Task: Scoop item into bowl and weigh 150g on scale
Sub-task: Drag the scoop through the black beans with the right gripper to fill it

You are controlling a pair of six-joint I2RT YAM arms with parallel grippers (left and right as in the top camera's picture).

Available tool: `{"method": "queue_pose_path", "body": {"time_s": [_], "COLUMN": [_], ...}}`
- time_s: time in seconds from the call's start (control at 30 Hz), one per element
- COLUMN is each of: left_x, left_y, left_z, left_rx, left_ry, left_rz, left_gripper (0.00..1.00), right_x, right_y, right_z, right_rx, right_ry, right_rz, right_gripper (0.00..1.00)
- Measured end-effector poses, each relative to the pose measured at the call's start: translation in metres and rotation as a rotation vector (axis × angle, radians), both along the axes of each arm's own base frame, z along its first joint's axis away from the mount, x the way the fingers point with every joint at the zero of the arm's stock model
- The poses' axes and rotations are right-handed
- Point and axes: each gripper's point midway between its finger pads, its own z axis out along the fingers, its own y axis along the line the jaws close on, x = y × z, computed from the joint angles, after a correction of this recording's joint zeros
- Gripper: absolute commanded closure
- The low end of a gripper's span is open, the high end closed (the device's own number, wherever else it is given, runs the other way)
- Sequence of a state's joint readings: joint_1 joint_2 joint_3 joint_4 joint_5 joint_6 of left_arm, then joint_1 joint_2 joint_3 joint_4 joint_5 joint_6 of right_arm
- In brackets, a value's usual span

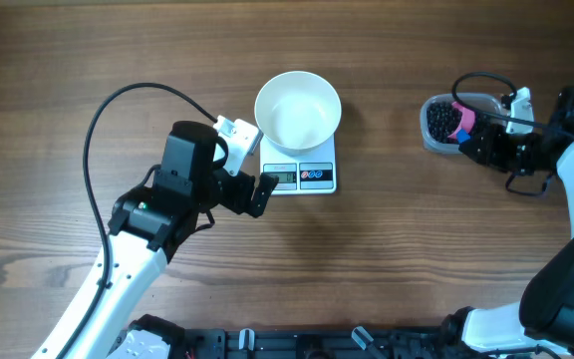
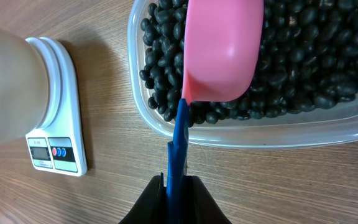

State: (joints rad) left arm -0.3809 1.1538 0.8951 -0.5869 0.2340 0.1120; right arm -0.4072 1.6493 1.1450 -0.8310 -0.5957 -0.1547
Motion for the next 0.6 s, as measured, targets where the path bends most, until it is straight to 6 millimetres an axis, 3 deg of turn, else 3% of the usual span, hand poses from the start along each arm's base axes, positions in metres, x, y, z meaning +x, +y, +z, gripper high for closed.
{"method": "queue_pose_path", "body": {"time_s": [0.6], "left_x": [0.0001], "left_y": [0.0], "left_z": [0.0002], "left_rx": [0.0], "left_ry": [0.0], "left_rz": [0.0], "left_gripper": [0.0], "right_x": [0.0016], "right_y": [-0.0055], "right_z": [0.0068], "right_rx": [0.091], "right_ry": [-0.045], "right_rz": [-0.034], "right_gripper": [0.96]}}
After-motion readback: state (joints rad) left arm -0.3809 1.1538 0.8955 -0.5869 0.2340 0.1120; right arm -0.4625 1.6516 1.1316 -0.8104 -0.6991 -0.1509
